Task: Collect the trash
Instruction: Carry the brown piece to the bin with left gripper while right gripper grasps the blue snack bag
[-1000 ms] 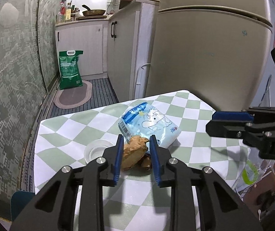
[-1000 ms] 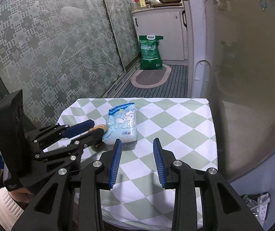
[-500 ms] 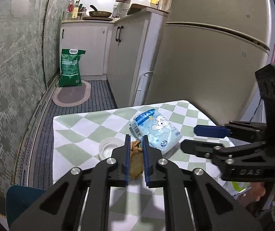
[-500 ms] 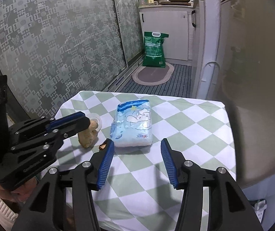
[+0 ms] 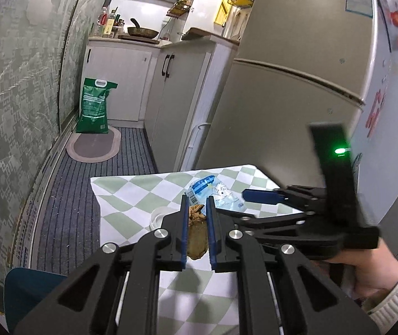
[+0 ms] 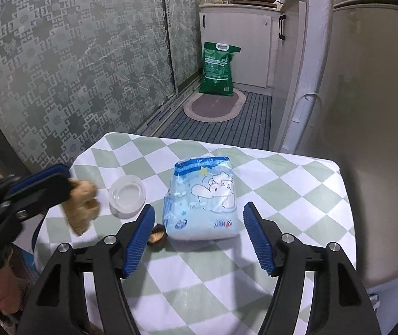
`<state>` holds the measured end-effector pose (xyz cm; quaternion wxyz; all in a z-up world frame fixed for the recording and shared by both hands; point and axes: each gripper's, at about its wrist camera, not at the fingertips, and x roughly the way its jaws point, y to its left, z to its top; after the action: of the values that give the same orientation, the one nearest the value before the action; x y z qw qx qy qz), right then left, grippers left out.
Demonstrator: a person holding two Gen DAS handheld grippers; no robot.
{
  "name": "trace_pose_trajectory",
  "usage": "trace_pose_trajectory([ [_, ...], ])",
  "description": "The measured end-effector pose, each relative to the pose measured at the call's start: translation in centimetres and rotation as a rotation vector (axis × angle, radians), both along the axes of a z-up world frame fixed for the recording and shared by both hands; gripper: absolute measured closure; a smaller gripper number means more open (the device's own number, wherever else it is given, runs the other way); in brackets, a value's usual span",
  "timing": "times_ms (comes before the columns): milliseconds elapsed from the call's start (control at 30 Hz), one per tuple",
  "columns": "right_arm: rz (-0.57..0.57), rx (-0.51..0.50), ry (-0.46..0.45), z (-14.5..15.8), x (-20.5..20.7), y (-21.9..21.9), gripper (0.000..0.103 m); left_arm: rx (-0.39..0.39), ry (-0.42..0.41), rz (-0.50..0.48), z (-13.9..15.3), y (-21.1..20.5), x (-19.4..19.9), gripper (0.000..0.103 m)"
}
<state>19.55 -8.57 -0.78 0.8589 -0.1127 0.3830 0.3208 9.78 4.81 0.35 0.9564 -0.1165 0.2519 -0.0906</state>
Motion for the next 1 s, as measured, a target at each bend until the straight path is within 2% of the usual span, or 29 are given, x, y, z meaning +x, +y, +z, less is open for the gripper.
trace_pose_trajectory([
  [67, -0.003, -0.017, -0.003, -0.2, 0.1, 0.6, 0.025, -0.002, -0.006, -0.001, 0.2, 0.3, -0.5, 0.090],
  [333, -0.033, -0.080, -0.023, -1.0, 0.8, 2.5, 0.024, -0.014, -0.037, 0.001, 1.1, 2.2, -3.0, 0.090],
  [400, -0.039, -0.089, -0.009, -1.2, 1.1, 2.7, 0.036, -0.019, -0.053, 0.012, 1.4, 3.0, -3.9, 0.090],
  [433, -0.035, -0.096, -0.001, -1.4, 1.2, 2.8, 0.046, -0.020, -0.059, 0.017, 1.6, 3.3, -4.1, 0.090],
  [500, -0.030, -0.117, -0.004, -1.5, 1.2, 3.2, 0.051, -0.020, -0.069, 0.028, 1.9, 4.0, -4.8, 0.090],
  [767, -0.035, -0.100, -0.045, 0.8, 0.6, 2.9, 0.052, -0.017, -0.067, 0.106, 2.1, 8.6, -7.6, 0.090],
  [1000, -0.006, -0.055, -0.087, 3.4, -1.2, 2.3, 0.052, 0.014, -0.004, 0.183, 0.5, 11.5, -9.1, 0.090],
])
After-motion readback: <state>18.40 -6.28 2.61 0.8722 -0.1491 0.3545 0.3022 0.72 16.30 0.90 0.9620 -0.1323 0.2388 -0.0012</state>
